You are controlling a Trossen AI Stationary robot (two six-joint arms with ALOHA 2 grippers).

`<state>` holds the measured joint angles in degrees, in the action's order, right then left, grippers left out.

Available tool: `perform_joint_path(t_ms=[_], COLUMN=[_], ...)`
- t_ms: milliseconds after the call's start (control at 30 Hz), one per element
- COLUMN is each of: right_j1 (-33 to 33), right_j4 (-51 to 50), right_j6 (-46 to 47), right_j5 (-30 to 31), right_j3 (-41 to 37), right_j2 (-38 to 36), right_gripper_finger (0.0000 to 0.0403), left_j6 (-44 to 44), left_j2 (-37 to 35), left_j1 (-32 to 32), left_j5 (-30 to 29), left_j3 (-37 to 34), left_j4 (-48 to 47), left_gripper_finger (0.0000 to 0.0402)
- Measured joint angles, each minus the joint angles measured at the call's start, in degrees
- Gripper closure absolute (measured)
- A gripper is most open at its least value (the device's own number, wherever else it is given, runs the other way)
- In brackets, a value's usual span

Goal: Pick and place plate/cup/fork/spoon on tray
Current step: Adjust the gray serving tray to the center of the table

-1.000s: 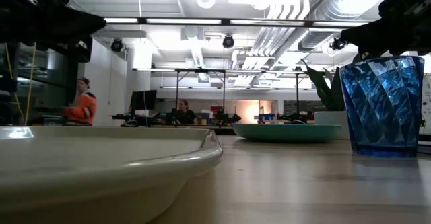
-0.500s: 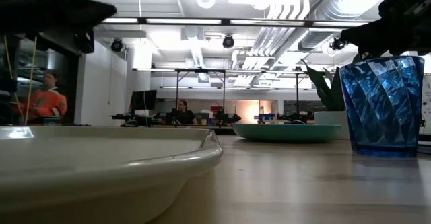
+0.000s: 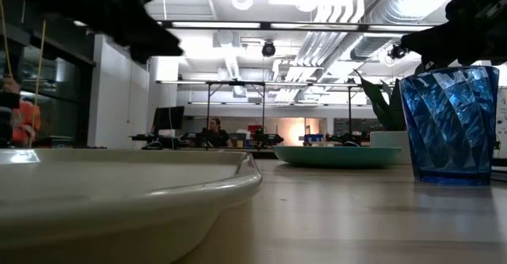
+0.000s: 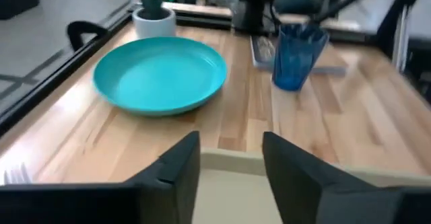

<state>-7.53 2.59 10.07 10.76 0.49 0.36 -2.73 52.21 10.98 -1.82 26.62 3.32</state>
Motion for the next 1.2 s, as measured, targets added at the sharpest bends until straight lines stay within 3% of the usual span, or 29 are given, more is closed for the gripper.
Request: perform_joint_path(t_ms=[167,333,433,533,700,800,933,1000,1200], right_j1=[0.0,-0.01,-0.01,-0.01,-0.01,-0.01,0.0,-0.02,-0.01], right_j4=[0.0,0.0,0.01,0.0,0.0,0.01,0.0,0.0,0.0], right_j6=[-0.01,0.0,0.0,0.0,0.0,0.0,0.0,0.0,0.0], right_j5=[0.0,-0.01,-0.01,0.0,0.0,0.0,-0.02,0.0,0.0], right_j3=[0.02,0.02,0.0,0.01,0.01,0.01,0.0,0.0,0.01], right_j2=[0.0,0.0,0.0,0.0,0.0,0.0,0.0,-0.01,0.02], right_gripper_finger=[0.0402,0.0402,0.0402,0.0402,0.0402,0.0402,0.0402,0.0402,0.0402], left_j6=[10.31,22.47,26.59,24.62,19.57,16.97,14.94,13.52,6.46], left_j2=[16.86,31.87,37.89,40.95,41.08,40.06,38.01,35.43,21.58], left_j1=[0.84,0.82,0.14,-1.19,-6.21,-11.08,-17.85,-20.38,-23.09], left_j5=[1.93,3.79,3.9,6.14,13.12,11.31,6.01,2.9,-3.16], left_j3=[10.06,20.61,25.36,28.23,28.45,28.47,28.28,26.55,12.54], left_j4=[-0.15,-1.28,-7.56,-16.77,-26.06,-28.85,-30.39,-28.35,-10.81], left_gripper_finger=[0.0212,0.0203,0.0203,0.0203,0.0228,0.0271,0.0359,0.039,0.0399])
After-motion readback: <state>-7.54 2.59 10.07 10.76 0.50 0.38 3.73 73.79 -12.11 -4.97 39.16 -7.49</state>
